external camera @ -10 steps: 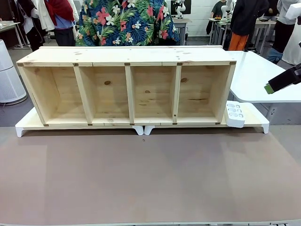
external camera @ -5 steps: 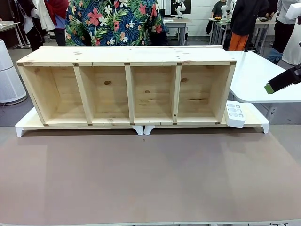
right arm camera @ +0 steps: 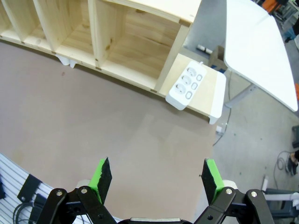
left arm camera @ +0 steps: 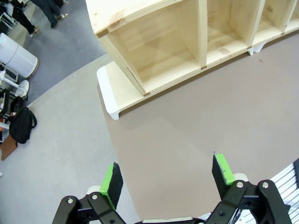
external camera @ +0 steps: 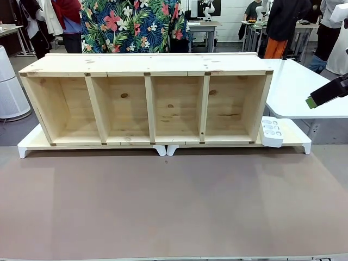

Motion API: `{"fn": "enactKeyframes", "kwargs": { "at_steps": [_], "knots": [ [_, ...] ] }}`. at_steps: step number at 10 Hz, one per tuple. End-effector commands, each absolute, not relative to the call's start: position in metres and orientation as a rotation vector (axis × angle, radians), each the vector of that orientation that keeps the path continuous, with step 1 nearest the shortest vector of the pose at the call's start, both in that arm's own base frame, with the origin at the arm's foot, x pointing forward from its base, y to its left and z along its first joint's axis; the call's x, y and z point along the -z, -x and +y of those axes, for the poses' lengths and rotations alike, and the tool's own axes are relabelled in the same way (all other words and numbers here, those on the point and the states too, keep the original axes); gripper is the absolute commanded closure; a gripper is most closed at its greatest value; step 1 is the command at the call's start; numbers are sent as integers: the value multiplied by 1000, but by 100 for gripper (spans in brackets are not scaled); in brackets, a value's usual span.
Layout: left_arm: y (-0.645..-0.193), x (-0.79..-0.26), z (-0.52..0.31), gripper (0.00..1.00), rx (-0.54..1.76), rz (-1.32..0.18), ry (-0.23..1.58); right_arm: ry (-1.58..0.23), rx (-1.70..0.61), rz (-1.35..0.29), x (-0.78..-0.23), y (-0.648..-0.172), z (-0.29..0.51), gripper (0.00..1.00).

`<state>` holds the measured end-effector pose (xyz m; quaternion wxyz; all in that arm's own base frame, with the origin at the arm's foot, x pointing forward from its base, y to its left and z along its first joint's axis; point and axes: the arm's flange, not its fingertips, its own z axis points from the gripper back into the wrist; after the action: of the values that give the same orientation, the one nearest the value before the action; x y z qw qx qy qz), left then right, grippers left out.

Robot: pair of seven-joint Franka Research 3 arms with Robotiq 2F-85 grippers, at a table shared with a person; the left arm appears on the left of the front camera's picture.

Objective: Perform cable management.
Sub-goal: When the cord part of the Power Cable appears at the lower middle area of the table and stops, grasp the cord part of the Power Cable.

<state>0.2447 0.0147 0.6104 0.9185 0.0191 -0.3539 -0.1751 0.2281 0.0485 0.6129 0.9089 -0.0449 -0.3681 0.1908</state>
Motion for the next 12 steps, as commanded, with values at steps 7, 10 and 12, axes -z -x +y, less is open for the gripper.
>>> {"fn": "enactKeyframes", "kwargs": {
  "at_steps": [7,10,12],
  "knots": [
    [-244,-610,14,0,361,-724,-43,90,-388,-766,-613,-230,48,0],
    [-244,-610,14,0,361,-724,-43,90,-388,-766,-613,-230,48,0],
    [-244,-610,14,0,361,-724,-43,90,-388,-766,-613,-230,48,0]
  ]
}}
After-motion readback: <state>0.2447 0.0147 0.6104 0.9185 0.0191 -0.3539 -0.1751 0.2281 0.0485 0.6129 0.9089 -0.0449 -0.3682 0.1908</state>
